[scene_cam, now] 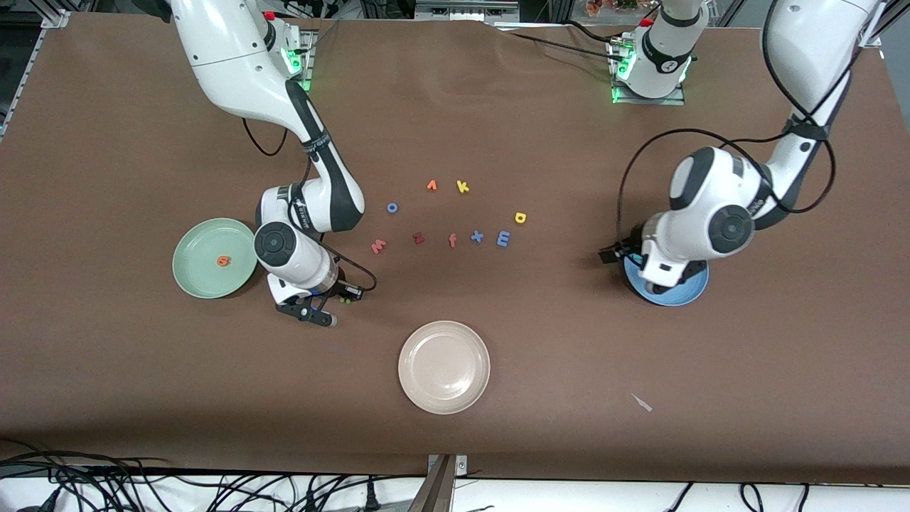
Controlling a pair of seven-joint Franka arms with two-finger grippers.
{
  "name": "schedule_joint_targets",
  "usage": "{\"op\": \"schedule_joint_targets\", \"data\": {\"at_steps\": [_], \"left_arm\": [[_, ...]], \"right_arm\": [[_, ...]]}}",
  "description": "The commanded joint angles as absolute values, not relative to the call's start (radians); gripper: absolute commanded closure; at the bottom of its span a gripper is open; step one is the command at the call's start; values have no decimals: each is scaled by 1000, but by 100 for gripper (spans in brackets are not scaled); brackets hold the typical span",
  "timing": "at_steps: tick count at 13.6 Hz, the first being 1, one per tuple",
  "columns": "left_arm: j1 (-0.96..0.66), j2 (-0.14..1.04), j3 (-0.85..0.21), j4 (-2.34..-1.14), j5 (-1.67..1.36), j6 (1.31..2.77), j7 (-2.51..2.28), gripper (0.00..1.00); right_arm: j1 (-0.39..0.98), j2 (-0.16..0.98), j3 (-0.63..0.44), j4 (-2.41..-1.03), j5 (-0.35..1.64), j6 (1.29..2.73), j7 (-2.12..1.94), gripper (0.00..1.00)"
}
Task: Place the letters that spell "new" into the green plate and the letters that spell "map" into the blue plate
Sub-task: 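Drop the P on the blue plate while the right gripper places the U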
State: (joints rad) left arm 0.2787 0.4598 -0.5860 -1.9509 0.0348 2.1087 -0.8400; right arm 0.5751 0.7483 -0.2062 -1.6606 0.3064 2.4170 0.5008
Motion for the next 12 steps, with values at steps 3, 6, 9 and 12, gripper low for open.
{"op": "schedule_joint_targets", "data": {"at_steps": [3,6,9,12], "left_arm": [[145,488,-640,-1963,24,2256,-1015,0],[77,541,-635,-1992,58,2367,-1117,5],[48,561,-635,-2045,165,2419,-1193,5],[46,560,-635,-2104,276,2511,-1282,5]], "right_arm": [[575,710,-242,-1652,307,2334,469,83],[575,638,-297,-1683,308,2185,359,83],[575,491,-371,-1851,307,2174,148,83],[575,361,-434,-2056,308,2238,-19,83]]}}
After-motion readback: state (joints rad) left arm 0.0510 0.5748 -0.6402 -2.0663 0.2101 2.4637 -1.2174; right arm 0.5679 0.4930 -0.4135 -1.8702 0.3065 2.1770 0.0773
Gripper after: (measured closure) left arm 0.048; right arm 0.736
